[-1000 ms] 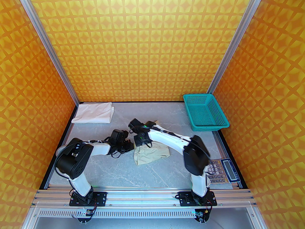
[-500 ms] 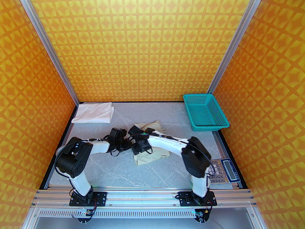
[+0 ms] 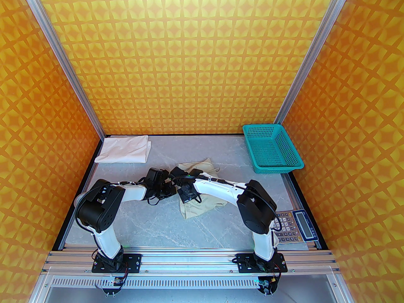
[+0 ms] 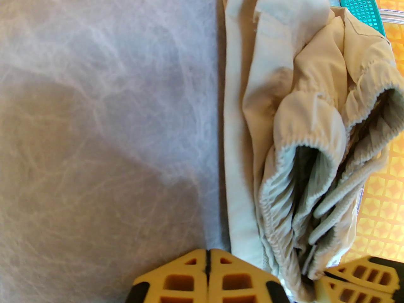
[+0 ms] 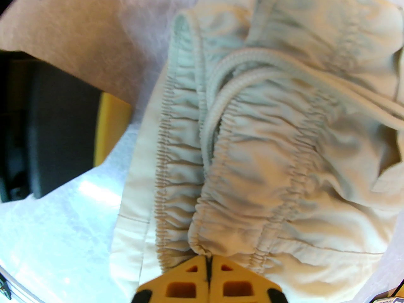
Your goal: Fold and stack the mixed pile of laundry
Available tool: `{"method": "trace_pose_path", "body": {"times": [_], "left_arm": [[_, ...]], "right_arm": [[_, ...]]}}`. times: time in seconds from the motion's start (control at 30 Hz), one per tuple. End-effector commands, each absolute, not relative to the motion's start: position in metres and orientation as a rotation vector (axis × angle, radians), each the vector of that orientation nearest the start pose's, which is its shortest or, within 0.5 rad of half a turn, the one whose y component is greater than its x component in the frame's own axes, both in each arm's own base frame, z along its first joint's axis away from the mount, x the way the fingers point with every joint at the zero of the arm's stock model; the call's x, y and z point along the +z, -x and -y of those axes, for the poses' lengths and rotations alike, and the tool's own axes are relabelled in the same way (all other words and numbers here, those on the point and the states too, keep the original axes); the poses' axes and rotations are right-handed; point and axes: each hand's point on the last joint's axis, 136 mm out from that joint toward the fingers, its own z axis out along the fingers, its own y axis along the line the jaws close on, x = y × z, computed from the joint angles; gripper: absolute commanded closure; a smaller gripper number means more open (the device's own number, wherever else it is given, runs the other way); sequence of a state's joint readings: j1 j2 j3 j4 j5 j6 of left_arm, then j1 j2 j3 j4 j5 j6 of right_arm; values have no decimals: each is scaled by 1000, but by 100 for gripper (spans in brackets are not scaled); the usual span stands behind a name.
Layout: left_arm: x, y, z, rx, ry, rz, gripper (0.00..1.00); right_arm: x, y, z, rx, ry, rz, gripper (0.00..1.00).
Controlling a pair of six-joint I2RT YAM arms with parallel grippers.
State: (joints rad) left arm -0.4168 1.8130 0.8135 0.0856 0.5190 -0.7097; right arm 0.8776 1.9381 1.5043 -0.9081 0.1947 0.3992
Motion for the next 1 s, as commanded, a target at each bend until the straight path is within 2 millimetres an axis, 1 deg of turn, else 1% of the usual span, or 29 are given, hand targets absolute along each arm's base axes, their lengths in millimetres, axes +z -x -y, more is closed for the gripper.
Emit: {"method": "trace_pose_path", "body": {"times": [0.0, 0.03, 0.1, 0.23, 0.3, 0.37, 0.4, 0.43, 0.5, 0.53, 0.57, 0.6, 0.67, 0.7, 0.73, 0.77, 0.83, 0.87, 0.93, 0.97], "left_arm": [[20, -346, 241, -1062, 156, -2633, 99], [19, -346, 241, -1062, 157, -2633, 99], [19, -346, 242, -1065, 154, -2633, 99], [19, -346, 242, -1066, 155, -2634, 99], [18, -346, 242, -1064, 156, -2637, 99], [18, -347, 241, -1063, 160, -2636, 99], [18, -347, 240, -1062, 161, -2637, 99], [18, -347, 240, -1063, 162, -2637, 99], [20, -349, 236, -1060, 172, -2628, 99], [23, -349, 234, -1059, 174, -2621, 99], [25, -349, 233, -1057, 168, -2618, 99], [29, -349, 231, -1049, 153, -2613, 98], [37, -347, 227, -1034, 120, -2611, 96], [41, -346, 225, -1026, 110, -2605, 96], [47, -345, 222, -1019, 105, -2595, 95], [53, -344, 219, -1010, 103, -2586, 94], [63, -340, 210, -979, 98, -2574, 92], [68, -339, 206, -966, 96, -2568, 91], [78, -334, 197, -950, 92, -2549, 88], [82, -331, 194, -945, 90, -2541, 86]], "right_arm": [[107, -293, -304, 48, 602, -2731, 100], [111, -292, -304, 58, 597, -2727, 100], [111, -288, -304, 57, 594, -2733, 100], [104, -278, -303, 54, 585, -2758, 100], [95, -274, -306, 72, 569, -2774, 100], [82, -270, -313, 117, 554, -2794, 100], [72, -268, -319, 158, 550, -2809, 98], [64, -266, -325, 204, 545, -2820, 93], [50, -263, -335, 281, 533, -2834, 82], [46, -261, -338, 316, 537, -2838, 79], [47, -261, -339, 331, 538, -2831, 76], [50, -262, -338, 332, 547, -2814, 71], [66, -267, -333, 319, 563, -2749, 56], [77, -269, -329, 314, 583, -2707, 48], [89, -270, -325, 313, 620, -2660, 40], [97, -270, -321, 309, 664, -2618, 35], [111, -268, -308, 271, 779, -2517, 23], [112, -264, -304, 265, 846, -2481, 19], [112, -257, -295, 228, 1006, -2410, 16], [110, -253, -294, 221, 1089, -2380, 12]]}}
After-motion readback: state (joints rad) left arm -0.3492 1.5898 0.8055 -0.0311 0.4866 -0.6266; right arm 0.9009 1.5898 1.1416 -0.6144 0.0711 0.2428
